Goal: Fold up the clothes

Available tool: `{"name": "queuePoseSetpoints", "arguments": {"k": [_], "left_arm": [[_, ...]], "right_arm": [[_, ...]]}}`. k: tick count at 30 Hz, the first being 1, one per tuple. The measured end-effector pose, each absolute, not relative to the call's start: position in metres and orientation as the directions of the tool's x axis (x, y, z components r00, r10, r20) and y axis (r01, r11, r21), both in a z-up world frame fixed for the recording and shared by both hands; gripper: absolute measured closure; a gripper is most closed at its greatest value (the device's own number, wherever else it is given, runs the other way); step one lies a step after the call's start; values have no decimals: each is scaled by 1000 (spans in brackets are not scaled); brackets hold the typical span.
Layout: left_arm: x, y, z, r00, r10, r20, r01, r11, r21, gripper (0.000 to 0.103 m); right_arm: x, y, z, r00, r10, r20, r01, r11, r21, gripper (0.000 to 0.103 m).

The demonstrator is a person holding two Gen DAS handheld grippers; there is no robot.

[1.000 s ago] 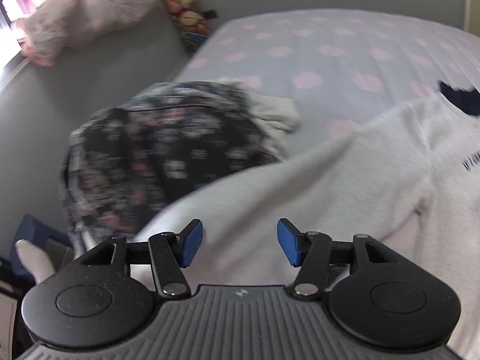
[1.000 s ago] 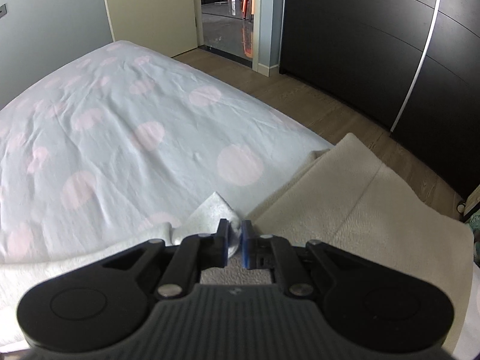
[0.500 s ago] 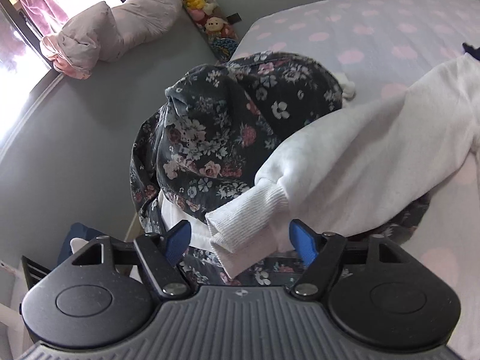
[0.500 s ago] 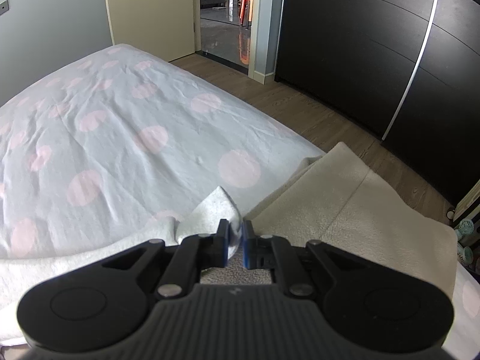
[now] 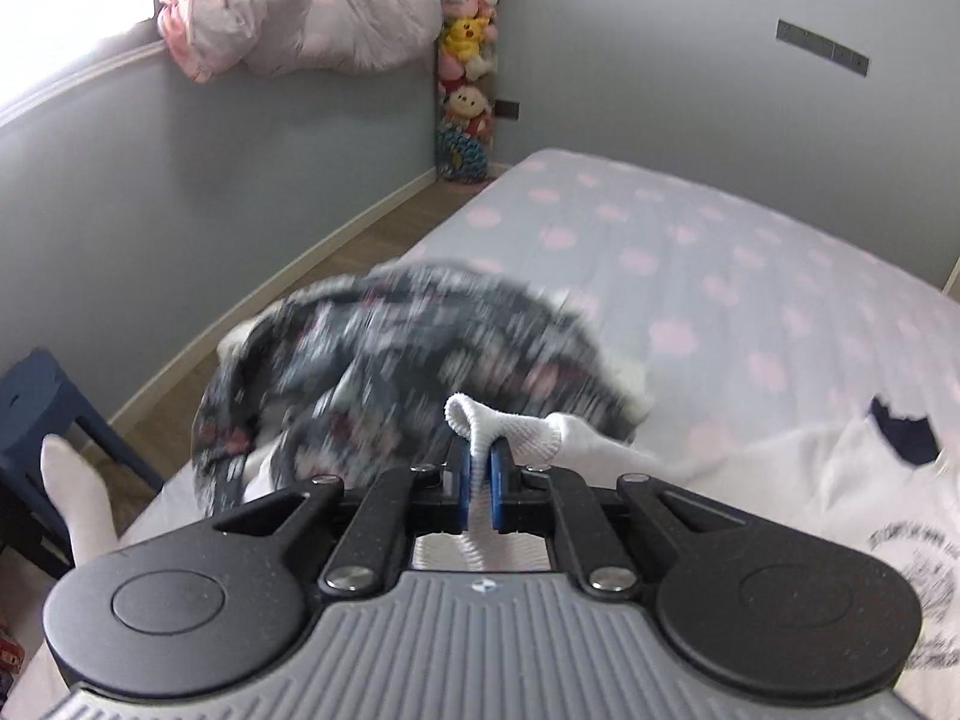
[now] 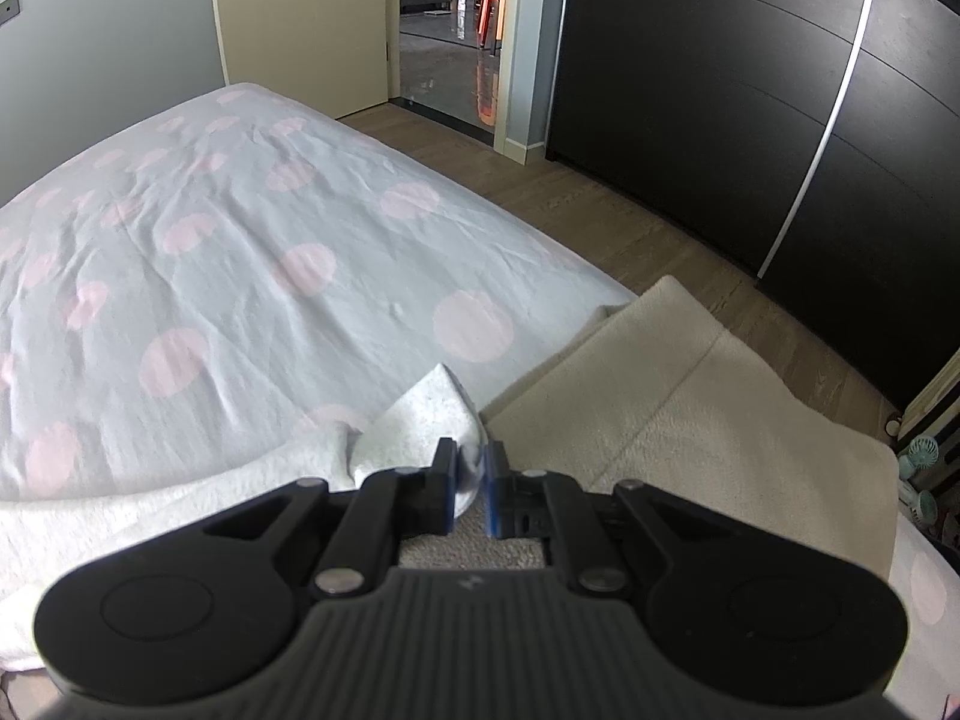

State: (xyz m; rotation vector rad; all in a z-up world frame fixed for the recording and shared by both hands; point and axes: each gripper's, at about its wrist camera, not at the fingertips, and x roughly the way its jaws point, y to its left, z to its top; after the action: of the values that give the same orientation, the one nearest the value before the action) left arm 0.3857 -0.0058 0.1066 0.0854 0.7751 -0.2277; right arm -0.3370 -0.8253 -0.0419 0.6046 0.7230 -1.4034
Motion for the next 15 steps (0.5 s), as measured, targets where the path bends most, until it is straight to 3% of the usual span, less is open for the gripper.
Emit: {"name": "queuePoseSetpoints", "arguments": {"k": [2, 4, 5, 15], "left_arm": [[393, -24, 132, 701, -179, -691, 243, 970, -5, 99], [400, -44, 159, 710, -216, -670, 266, 964, -29, 99], [402, -56, 173, 714, -242, -657, 286, 957, -42, 99], [371, -238, 271, 595, -546, -590, 622, 778, -93, 99]], "right_arm": [[-337, -823, -41, 10, -659, -752, 995, 83, -59, 85], [-338, -821, -39, 9, -669, -743, 994, 90, -69, 63], [-339, -819, -37, 19, -677, -736, 993, 98, -64, 59], [-332, -797, -11, 154, -719, -678, 978, 208, 1, 52]]}}
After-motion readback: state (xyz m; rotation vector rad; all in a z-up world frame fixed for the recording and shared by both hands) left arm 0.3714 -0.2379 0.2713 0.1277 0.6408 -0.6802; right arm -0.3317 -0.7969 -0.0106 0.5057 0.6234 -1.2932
